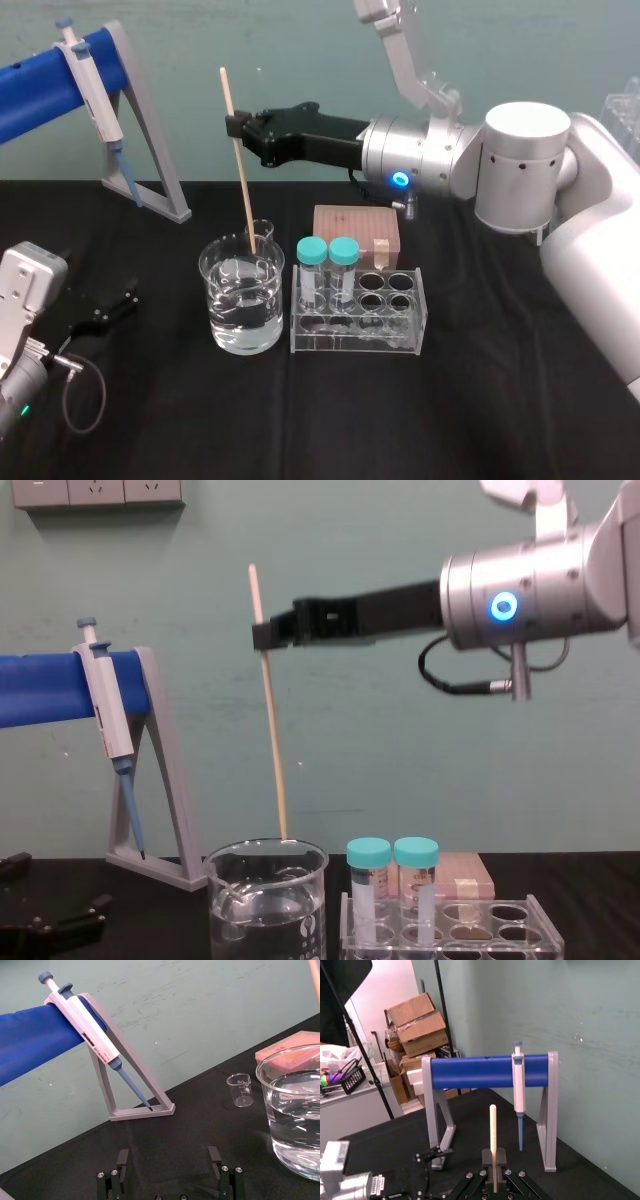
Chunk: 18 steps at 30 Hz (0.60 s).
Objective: Hold the thermometer with one hand and immerse one end into the beaker, then reinsert it into the test tube rack.
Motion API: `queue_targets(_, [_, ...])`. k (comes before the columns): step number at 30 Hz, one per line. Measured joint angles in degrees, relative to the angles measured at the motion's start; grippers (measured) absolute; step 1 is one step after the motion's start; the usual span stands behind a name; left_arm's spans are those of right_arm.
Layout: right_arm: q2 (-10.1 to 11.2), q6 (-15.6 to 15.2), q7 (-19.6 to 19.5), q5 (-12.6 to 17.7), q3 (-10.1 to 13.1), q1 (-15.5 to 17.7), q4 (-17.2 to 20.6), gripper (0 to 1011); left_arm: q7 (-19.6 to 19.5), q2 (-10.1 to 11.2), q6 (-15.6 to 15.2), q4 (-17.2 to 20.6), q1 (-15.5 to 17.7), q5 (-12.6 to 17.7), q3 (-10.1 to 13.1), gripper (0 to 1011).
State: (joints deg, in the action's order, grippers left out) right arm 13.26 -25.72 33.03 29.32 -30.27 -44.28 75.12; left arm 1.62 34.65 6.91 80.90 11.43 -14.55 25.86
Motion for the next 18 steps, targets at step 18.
queue_targets(18, [-2.5, 5.6, 0.9, 0.9, -4.1, -1.1, -9.9, 41, 0.0, 0.0, 0.0, 0.0, 0.0, 0.0, 0.0, 1003])
